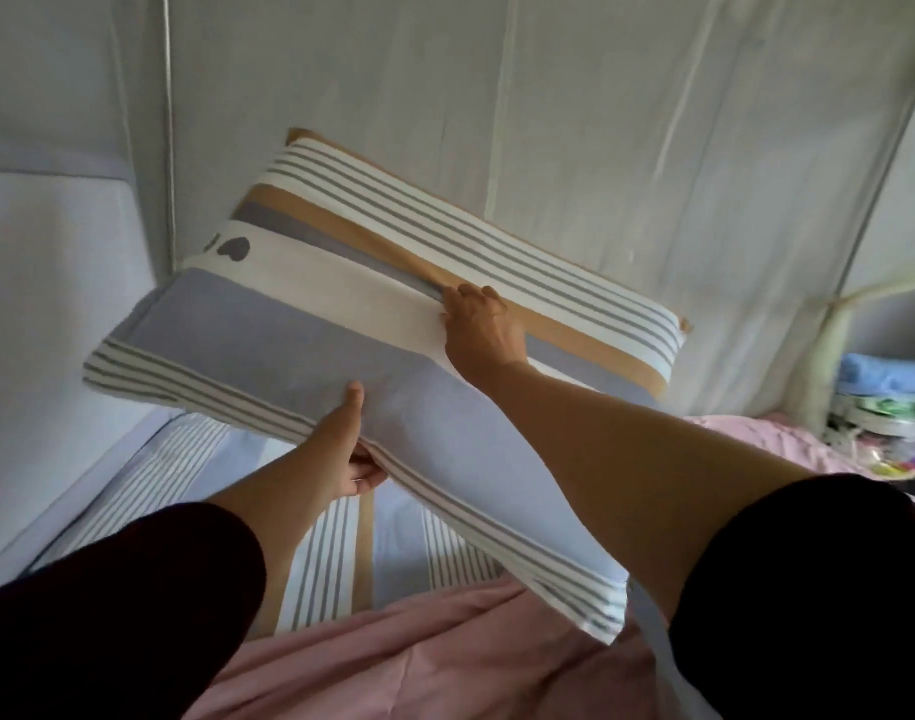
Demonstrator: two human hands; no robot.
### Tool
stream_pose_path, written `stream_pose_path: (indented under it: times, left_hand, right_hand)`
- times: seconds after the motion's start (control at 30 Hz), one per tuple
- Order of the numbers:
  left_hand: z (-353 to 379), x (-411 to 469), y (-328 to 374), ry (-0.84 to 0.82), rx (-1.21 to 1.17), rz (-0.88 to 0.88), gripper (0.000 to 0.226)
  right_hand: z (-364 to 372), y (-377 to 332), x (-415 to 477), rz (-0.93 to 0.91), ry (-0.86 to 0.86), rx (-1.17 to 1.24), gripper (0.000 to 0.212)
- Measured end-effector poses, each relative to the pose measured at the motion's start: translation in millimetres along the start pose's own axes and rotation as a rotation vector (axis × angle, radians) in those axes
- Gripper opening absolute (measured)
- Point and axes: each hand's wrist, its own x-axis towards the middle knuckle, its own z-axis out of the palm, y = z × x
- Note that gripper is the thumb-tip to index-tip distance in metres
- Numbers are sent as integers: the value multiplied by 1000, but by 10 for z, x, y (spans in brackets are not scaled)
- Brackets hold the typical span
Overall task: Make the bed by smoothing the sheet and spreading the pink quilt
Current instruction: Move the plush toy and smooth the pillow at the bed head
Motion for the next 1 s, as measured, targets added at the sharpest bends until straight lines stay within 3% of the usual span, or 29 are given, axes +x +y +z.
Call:
stream_pose_path:
  times: [0.13,0.43,0.6,0.73,0.77,0.83,0.9,1.0]
  left_hand:
    - [512,-462,-159,-101,92,-2,53]
    - [1925,-1539,-1267,-512,353,-116,34]
    - [2148,-1797,-2276,-755,626,-282,31]
    - [1966,-1722,-2928,-736,721,-364,33]
    - [1940,-1710,-2980,-738,732,-371,34]
    - [1845,-1689,-3008,-724,712,-360,27]
    - [1762,-1636,-2906,-664,666,-294,16]
    - [1653,-1552,-2696,-602,661,-219,39]
  right_hand:
    - [-575,488,-444,116,11,-74,28]
    - [-1589,1953,-2198,491,-13,-234,27]
    - [-1657,2455,-3659,897,-248,-254,27]
    - [-1329,2171,-4435,1023,-806,93,50]
    - [-1238,2084,-4491,1072,-860,196,57]
    - [-1030,1942,-4510,1094,-869,217,57]
    - [-930,1855,-4336,1050,-844,112,41]
    - [-956,1738,-3973,1001,-607,-3,27]
